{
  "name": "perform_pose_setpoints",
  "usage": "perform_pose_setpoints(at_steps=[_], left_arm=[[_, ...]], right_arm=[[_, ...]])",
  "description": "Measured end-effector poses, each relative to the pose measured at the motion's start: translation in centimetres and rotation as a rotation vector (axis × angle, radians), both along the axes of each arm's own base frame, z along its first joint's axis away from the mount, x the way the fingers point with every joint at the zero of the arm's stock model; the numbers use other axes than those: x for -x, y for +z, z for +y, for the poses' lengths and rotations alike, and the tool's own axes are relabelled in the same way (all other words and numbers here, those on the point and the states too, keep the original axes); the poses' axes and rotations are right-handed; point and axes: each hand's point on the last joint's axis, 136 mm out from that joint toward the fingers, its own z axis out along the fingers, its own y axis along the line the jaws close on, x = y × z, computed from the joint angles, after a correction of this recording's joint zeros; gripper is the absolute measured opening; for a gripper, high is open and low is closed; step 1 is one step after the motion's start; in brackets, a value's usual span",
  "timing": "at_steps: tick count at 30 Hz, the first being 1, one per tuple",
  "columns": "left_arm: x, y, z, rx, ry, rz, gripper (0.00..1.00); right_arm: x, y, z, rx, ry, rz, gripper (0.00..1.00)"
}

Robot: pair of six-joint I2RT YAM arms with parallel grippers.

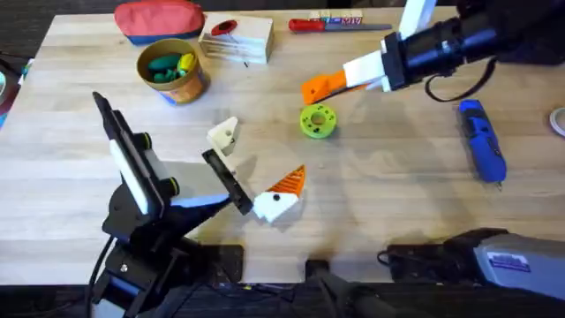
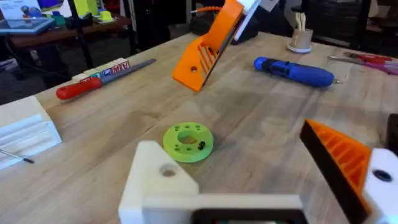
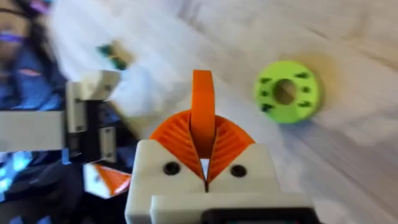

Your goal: Pick up the gripper from the table and insert it into the empty holder that is missing its gripper. Then pick up a screw, insert it into the mounting hole, and use the screwdriver to tighten it. Finally, clean up the table by picking up the vegetable and placing it into the bucket.

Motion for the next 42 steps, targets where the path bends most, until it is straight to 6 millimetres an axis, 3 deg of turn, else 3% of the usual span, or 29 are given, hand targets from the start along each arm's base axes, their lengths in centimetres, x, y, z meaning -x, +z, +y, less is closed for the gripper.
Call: perform_pose_setpoints(at_steps=[8,14,28,42], left_arm=[[0.0,0.1,0.0,0.029,0.002,0.035,0.987],[0.0,0.1,0.0,0.109,0.008,0.143,0.987],[0.0,0.0,0.0,0.156,0.013,0.209,0.987],[0.1,0.0,0.0,0.155,0.007,0.209,0.986]], right_arm=[[1.4,-1.0,3.9,-0.300,0.176,0.251,0.005],[2.8,-1.0,6.2,-0.433,0.267,0.375,0.005],[5.6,-3.3,9.7,-0.458,0.374,0.534,0.005],[5.4,-4.4,10.9,-0.495,0.386,0.599,0.005]])
